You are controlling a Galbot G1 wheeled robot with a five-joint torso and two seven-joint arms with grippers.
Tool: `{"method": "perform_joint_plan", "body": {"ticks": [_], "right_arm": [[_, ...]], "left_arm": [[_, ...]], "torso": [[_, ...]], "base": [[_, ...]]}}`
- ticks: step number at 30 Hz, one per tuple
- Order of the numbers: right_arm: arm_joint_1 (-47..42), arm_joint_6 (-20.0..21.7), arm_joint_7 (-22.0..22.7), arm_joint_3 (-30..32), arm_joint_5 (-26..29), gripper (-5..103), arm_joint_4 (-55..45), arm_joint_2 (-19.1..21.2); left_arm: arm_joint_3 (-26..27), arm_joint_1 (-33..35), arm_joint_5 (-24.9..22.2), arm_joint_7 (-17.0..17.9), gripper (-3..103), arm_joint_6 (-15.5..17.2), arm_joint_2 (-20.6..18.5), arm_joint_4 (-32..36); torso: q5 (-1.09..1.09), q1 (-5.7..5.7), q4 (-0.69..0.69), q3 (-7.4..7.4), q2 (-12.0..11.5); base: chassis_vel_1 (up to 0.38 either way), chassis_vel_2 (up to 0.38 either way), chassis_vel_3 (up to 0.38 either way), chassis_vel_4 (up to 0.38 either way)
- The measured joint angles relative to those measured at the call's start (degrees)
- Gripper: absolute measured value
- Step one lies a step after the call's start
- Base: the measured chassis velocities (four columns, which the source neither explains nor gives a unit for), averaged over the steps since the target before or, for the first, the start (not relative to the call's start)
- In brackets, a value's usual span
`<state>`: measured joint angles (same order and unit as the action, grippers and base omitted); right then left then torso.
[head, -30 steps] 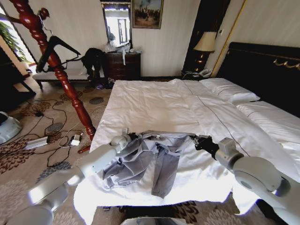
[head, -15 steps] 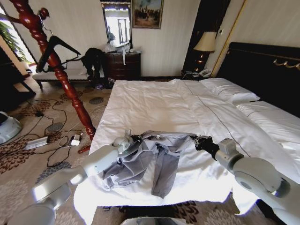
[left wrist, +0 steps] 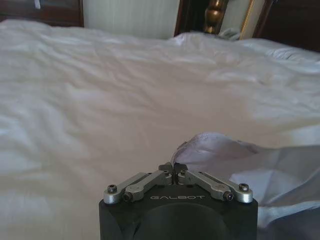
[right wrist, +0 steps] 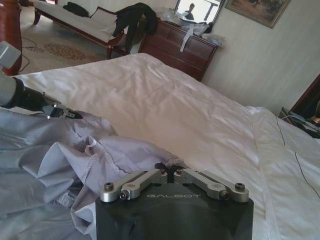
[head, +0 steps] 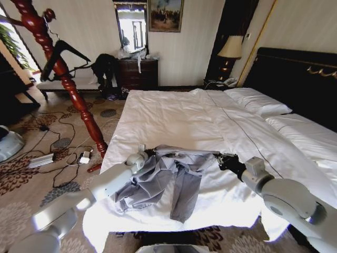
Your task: Pick up the clothes from the bed and hang them on the clothes hanger.
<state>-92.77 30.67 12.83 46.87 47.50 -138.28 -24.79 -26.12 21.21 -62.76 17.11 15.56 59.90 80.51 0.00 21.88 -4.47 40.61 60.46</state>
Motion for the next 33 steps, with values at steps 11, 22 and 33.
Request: {"method": "perform_joint_plan", "body": {"ticks": [11,22,33], "right_arm": [[10.40,0.41,1.97,-0.57,7.02,1,0.43,4.02],[35.24,0.67,4.72,-9.30,18.70,1,7.75,10.42],[41.04,-3.79,2.27,-7.41,20.80,1,19.34,19.48]], "left_arm": [[8.18,-3.85,-7.75,5.01,0,-0.98,-8.33,14.90],[8.56,-16.38,-13.61,7.10,0,-1.48,-13.74,19.34],[-0.30,-37.20,-14.60,6.93,0,0.40,-3.72,7.52]], "torso": [[0.00,0.00,0.01,0.00,0.00],[-0.02,0.00,0.08,0.00,0.00],[0.01,0.01,0.02,0.00,0.00]], "base": [[0.000,0.000,0.000,0.000],[0.000,0.000,0.000,0.000],[0.000,0.000,0.000,0.000]]}}
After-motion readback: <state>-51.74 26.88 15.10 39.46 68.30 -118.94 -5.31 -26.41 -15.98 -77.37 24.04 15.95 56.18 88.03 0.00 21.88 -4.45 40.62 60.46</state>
